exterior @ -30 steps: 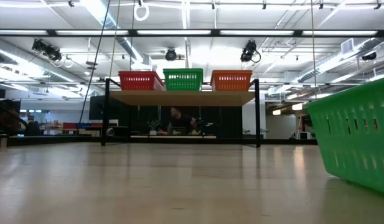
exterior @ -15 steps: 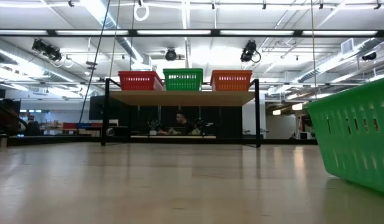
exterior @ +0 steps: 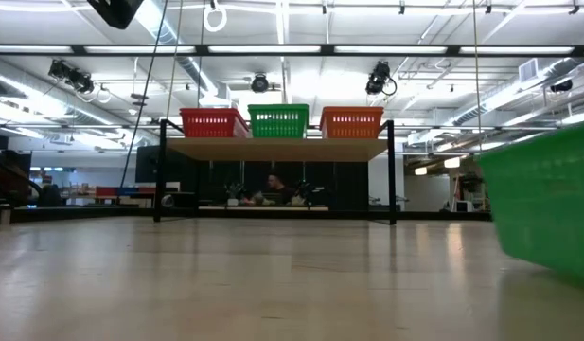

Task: Stack baskets on shelf by color
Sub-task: Stack the green basket on top of the green basket on the shelf

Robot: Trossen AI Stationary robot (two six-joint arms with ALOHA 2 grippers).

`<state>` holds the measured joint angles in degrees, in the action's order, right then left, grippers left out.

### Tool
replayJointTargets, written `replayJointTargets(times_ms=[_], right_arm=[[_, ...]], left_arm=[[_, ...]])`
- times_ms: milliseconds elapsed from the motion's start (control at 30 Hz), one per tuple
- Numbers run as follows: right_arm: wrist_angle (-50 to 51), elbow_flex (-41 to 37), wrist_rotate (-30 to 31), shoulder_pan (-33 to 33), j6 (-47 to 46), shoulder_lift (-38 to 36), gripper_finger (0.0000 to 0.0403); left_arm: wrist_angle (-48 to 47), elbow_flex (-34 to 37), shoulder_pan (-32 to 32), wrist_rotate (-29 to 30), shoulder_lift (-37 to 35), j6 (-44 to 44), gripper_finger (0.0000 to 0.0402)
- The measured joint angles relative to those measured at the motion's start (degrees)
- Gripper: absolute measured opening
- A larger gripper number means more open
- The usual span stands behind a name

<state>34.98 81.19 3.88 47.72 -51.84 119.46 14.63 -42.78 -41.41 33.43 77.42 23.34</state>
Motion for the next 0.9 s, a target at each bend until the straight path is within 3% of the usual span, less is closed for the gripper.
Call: replayJointTargets(times_ms=[233,500,900], right_arm=[[2.8,0.4,3.2,-1.3,5.9,-0.8,0.0012],[11.1,0.2,1.9,-6.5,13.8,-6.5,0.0011],[15.4,0.3,12.2,-23.3,36.8,-27.5,0.001]], left_arm=[[0.4,0.0,-0.7,0.0,0.3,1.9,0.0075],[1.0,0.0,-0.8,0.0,0.3,1.4,0.0075],[9.0,0.0,1.6,0.0,-2.0,-11.7,0.0075]])
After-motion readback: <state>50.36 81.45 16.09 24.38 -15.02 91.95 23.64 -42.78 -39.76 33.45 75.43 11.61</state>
